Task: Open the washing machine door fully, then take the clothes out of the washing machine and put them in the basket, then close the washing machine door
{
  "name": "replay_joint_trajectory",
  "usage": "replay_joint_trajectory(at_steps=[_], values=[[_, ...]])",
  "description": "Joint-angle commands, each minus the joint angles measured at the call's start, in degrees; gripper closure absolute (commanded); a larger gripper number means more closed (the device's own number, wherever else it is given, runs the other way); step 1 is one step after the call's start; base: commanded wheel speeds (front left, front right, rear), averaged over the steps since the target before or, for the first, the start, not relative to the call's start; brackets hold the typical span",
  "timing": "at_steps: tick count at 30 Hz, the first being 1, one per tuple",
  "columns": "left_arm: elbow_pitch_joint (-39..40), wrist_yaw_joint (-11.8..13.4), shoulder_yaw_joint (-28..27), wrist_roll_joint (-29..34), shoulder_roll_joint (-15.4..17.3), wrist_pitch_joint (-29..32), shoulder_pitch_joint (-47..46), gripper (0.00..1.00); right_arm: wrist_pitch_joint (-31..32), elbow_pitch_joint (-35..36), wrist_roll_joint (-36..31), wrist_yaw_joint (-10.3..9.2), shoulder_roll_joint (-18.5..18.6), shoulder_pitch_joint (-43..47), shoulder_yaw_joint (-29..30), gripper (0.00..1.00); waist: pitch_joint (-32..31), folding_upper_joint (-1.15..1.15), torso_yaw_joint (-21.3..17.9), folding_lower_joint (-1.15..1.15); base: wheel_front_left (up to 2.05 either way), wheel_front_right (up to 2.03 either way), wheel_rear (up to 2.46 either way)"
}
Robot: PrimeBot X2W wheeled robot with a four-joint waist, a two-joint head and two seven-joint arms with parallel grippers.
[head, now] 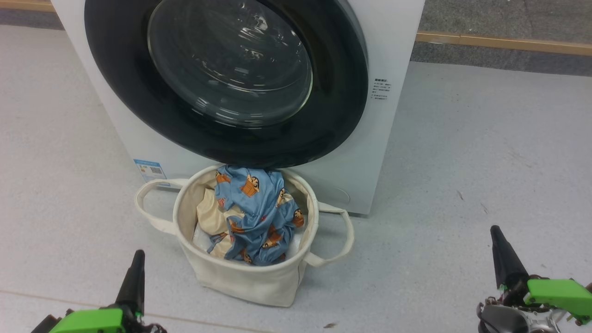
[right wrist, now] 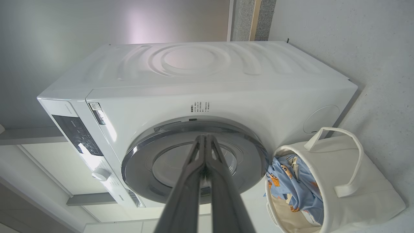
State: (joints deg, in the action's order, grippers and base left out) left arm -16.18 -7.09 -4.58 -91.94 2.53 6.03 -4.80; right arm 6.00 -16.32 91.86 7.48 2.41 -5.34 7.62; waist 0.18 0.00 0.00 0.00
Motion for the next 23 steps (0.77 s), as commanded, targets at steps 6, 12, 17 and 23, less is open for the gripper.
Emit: replay_joint_trajectory(at_steps=[6,12,17,23], values=[[2.14,-0.40,-1.94,-0.23,0.34,0.45,-1.39,1.00,0.47,2.30,0.32,0.01,0.47,-0.84,-1.12,1.00,0.00,0.00,0.00,0.00,0.00,0.00,0.00],[2.14,-0.40,-1.94,-0.23,0.34,0.45,-1.39,1.00,0.47,2.30,0.32,0.01,0.47,-0.84,-1.12,1.00,0.00,0.00,0.00,0.00,0.00,0.00,0.00],[2.14,-0.40,-1.93,-0.23,0.34,0.45,-1.39,1.00,0.47,2.30,0.32,0.01,0.47,-0.84,-1.12,1.00,0.00,0.00,0.00,0.00,0.00,0.00,0.00],[2.14,-0.40,-1.93,-0.24,0.34,0.45,-1.39,1.00,0.47,2.30,0.32,0.01,0.47,-0.84,-1.12,1.00,0.00,0.00,0.00,0.00,0.00,0.00,0.00]])
